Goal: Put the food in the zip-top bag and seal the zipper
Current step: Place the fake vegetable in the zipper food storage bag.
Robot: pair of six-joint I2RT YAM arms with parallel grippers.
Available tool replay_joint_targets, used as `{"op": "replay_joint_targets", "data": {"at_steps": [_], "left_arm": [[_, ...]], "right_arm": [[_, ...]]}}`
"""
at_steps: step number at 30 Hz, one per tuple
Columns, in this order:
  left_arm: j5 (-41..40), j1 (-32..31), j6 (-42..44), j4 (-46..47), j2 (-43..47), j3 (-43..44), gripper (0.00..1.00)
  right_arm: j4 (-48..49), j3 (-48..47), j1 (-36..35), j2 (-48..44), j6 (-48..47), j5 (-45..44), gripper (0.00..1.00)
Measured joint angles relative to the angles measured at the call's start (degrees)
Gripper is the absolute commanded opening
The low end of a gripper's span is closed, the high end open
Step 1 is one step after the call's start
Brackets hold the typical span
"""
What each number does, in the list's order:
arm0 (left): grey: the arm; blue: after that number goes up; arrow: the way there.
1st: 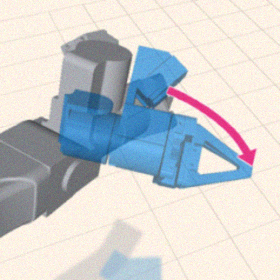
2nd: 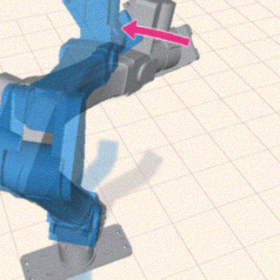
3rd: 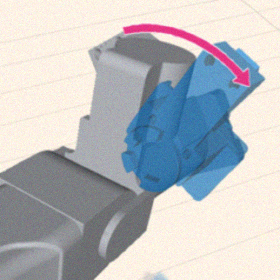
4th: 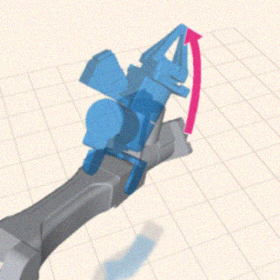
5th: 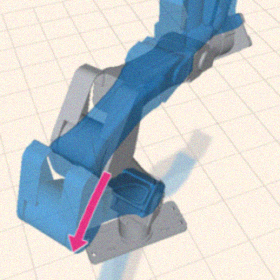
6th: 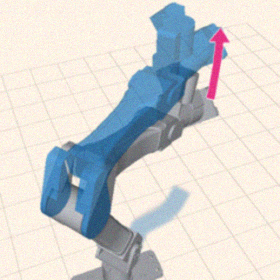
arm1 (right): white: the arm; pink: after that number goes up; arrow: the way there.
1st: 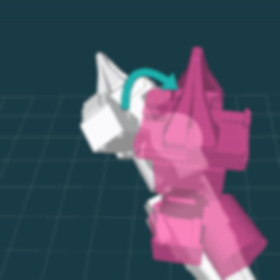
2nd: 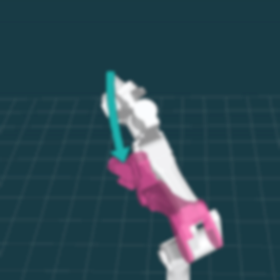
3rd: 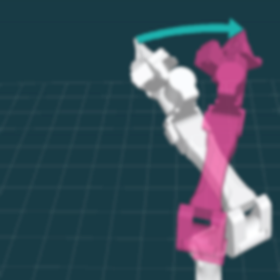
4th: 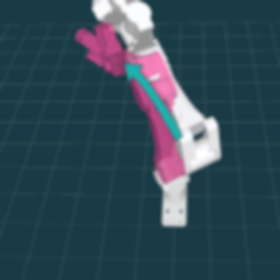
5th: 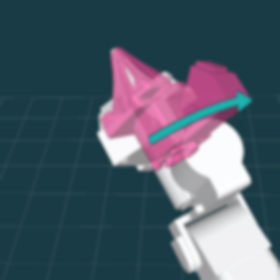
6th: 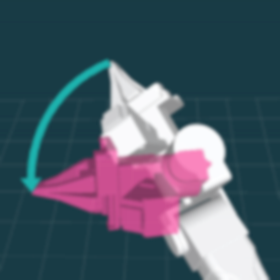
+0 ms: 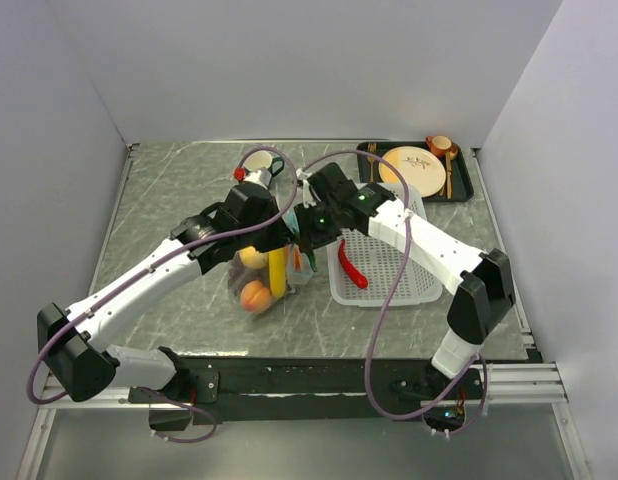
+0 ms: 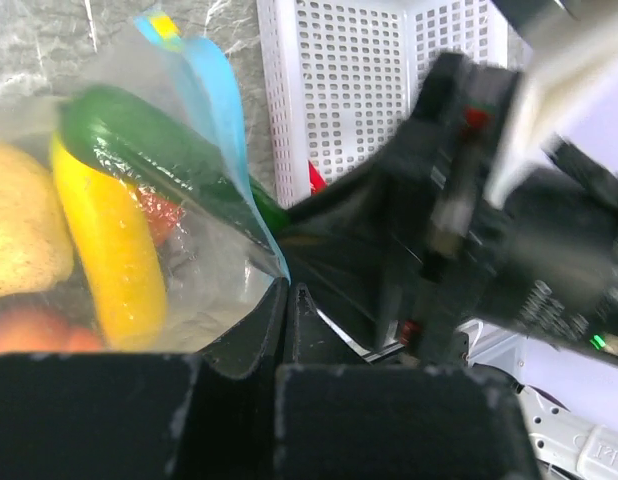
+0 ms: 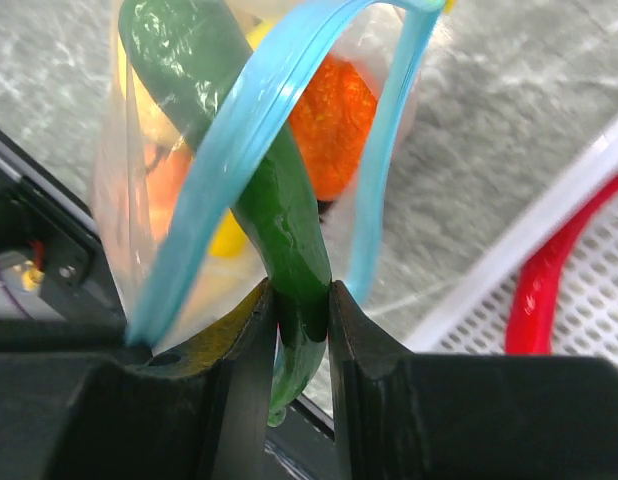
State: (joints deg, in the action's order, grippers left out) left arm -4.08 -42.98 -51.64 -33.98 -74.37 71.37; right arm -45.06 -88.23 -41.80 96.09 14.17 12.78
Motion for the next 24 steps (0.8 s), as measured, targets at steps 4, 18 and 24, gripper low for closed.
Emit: {"op": "replay_joint_targets", "data": {"at_steps": [4, 18, 24], "left_arm": [[-0.3, 0.0, 0.0, -0.2, 0.5, 0.0, 0.01], [-2.1, 0.0, -0.1, -1.0, 1.9, 0.0, 0.01], [-4.2, 0.0, -0.5, -1.5, 4.0, 0.0, 0.01]], "right_arm": [[1.0, -2.4, 0.2, 3.9, 1.6, 1.5, 0.21], [9.6, 0.5, 1.2, 6.7, 11.3, 8.9, 0.39], [9.2, 1.9, 1.2, 5.7, 9.8, 6.3, 0.64]]}}
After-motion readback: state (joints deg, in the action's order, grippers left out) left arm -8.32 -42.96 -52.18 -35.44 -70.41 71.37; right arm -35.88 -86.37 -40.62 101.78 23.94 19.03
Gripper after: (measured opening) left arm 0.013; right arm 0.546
